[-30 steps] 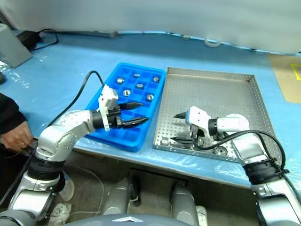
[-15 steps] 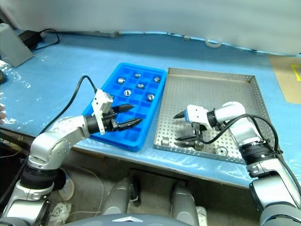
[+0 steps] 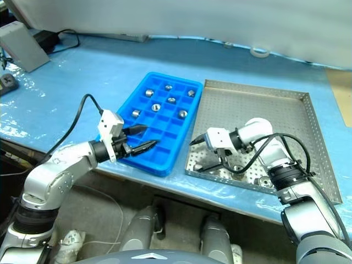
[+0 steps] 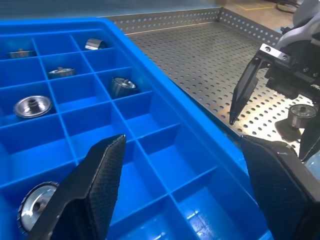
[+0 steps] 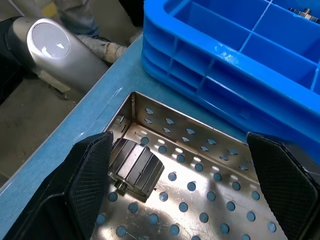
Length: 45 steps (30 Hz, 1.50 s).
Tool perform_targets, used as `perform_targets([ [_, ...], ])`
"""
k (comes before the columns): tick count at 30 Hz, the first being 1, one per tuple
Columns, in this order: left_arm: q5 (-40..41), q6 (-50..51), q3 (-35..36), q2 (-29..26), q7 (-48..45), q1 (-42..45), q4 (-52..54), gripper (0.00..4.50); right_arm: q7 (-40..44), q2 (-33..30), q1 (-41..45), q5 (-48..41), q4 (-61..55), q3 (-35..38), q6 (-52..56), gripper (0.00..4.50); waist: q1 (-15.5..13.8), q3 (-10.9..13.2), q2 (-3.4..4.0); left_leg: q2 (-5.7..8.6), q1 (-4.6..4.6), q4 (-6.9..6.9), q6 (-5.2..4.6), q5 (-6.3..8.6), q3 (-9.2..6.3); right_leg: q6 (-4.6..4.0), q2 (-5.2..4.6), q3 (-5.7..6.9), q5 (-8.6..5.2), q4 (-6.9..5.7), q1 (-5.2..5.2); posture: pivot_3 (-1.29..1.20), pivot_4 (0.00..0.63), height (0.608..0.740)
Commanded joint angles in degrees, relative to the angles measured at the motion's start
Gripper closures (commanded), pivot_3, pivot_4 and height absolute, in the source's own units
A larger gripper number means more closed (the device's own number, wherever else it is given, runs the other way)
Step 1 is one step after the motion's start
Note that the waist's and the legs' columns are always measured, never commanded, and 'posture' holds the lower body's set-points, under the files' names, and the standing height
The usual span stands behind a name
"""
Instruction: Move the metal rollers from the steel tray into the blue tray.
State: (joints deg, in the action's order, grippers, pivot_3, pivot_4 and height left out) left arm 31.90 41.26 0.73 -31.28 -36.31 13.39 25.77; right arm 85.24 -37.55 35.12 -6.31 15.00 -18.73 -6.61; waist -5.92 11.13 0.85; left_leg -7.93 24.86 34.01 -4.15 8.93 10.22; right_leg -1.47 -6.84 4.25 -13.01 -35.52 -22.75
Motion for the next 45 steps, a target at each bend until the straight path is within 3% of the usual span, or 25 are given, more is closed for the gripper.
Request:
perform_targets([
  [1,2.0,1.3,3.6,-1.5,0.6,-1.9,4.3,0.64,2.6,1.3,0.4,0.3,1.7,-1.8,-2.4,0.00,-0.1,0.0,-0.01,0.00,0.03,0.00,-0.01,0.01,-0.01,-0.03,0.00,0.02,-0.02,0.01,-0.02,0.24,0.150,0.740],
  [8,5.5,3.1,8.1,-3.9,1.1,-6.8,9.9,0.64,3.8,-0.1,3.7,-1.1,4.5,0.8,-0.1,0.00,-0.2,0.0,-0.01,0.00,0.14,0.03,-0.01,0.01,-0.03,-0.05,0.00,0.06,-0.03,-0.04,-0.11,0.24,0.150,0.740],
  [12,6.2,3.0,8.8,-4.5,1.1,-7.7,10.4,0.64,0.5,-0.3,4.7,0.9,6.3,1.3,-2.5,0.00,-1.1,0.0,-0.01,0.00,0.07,0.05,0.01,0.00,-0.03,-0.07,0.00,0.04,-0.02,-0.05,-0.03,0.22,0.150,0.740],
  [20,6.5,2.7,7.4,-4.5,0.0,-4.8,7.7,0.64,-1.5,-0.4,-3.2,-1.2,-5.4,1.3,2.2,0.00,-1.3,0.0,-0.02,0.01,0.14,0.03,0.02,-0.01,-0.01,-0.07,0.02,0.00,-0.01,-0.02,-0.10,0.17,0.150,0.740],
  [31,5.6,2.8,5.0,-4.3,-0.4,-0.3,4.6,0.64,-6.6,-0.9,-1.3,1.7,4.0,3.7,-4.0,0.00,-1.2,0.0,-0.02,-0.02,0.03,0.03,0.05,-0.02,-0.01,-0.07,0.04,-0.01,-0.01,-0.05,-0.01,0.13,0.150,0.740],
  [38,5.1,2.5,3.4,-3.4,-0.2,1.8,3.0,0.64,-6.9,-3.7,-4.3,0.5,2.0,5.3,0.2,0.00,-1.1,0.0,-0.02,-0.02,0.00,0.04,0.05,-0.03,0.00,-0.07,0.04,-0.02,-0.01,-0.05,0.02,0.10,0.150,0.740],
  [45,3.9,1.2,1.6,-2.6,-1.1,3.5,1.1,0.64,-11.4,-2.5,-8.8,-0.3,-0.6,6.9,6.4,0.00,-0.1,0.0,-0.02,-0.02,0.05,0.04,0.04,-0.03,0.00,-0.07,0.05,-0.01,-0.01,-0.04,-0.03,0.07,0.150,0.740],
])
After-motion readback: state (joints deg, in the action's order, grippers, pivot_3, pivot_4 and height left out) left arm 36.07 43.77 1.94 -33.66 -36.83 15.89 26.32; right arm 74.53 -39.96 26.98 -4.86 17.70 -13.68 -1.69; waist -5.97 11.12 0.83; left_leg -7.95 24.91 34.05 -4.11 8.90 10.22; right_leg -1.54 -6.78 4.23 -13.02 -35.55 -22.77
